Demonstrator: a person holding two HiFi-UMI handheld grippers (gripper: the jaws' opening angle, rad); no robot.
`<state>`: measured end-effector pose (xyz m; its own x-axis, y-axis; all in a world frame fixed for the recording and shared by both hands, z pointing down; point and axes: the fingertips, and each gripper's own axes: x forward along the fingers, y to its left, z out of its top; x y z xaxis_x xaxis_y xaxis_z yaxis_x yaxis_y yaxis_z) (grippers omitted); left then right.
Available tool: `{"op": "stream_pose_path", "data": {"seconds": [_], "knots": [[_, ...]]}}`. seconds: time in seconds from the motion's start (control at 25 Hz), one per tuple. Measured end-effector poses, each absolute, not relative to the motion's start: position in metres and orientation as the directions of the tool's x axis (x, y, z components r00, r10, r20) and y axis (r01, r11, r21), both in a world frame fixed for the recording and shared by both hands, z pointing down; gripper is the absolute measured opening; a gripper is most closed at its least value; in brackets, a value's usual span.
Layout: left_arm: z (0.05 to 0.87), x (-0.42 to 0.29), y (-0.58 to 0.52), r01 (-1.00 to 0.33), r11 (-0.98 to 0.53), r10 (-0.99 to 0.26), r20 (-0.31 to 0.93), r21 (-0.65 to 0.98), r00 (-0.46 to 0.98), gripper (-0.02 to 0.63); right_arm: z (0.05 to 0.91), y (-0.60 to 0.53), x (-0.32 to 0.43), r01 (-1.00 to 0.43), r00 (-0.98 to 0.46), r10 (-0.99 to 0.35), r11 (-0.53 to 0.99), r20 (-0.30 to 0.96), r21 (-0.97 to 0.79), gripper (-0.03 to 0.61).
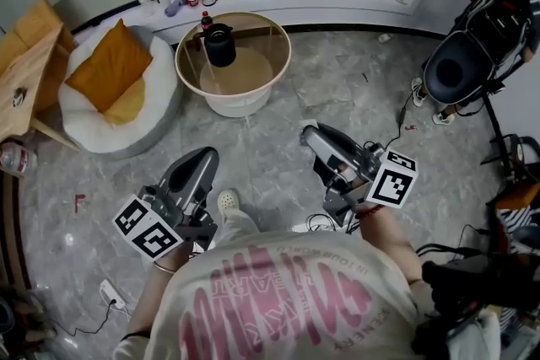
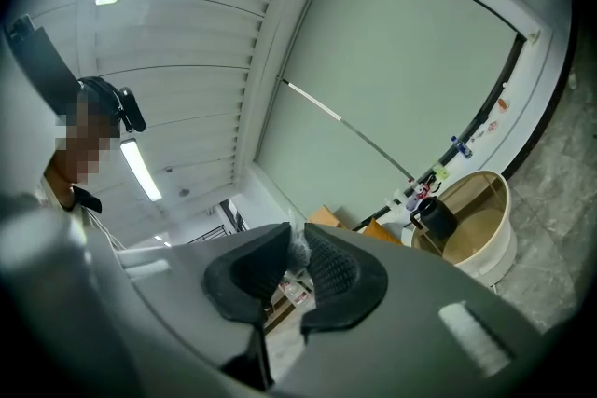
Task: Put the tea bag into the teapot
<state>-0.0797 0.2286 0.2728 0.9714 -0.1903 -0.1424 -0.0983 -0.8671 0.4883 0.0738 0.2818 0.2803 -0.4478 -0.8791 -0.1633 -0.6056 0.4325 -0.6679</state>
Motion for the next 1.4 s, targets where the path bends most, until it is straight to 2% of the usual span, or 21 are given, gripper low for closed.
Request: {"op": "stream_pose_path", "data": {"seconds": [0.24, 0.56, 0.72, 1.4], "knots": [[0.258, -0.074, 0.174, 0.046, -0.86, -0.061, -0.192, 0.507, 0.98, 0.008, 0.272, 0.219, 0.073, -0.593, -0.401, -0.897, 0.408, -0.186, -0.694, 0.048], [0.25, -0.076, 0.094, 0.073, -0.882, -0.001, -0.155, 0.465, 0.988, 0.009, 0.259, 0.138, 0.069, -0.618, -0.354, -0.914, 0.39, -0.201, -0.683, 0.048], [0.243, -0.084, 0.051, 0.108, -0.882, 0.022, -0.188, 0.459, 0.982, 0.009, 0.25, 0.098, 0.063, -0.63, -0.341, -0.915, 0.393, -0.216, -0.67, 0.048], [0.266, -0.085, -0.023, 0.056, -0.92, 0.029, -0.077, 0.389, 0.997, 0.008, 0.263, 0.035, 0.057, -0.647, -0.295, -0.94, 0.33, -0.174, -0.687, 0.048]]}}
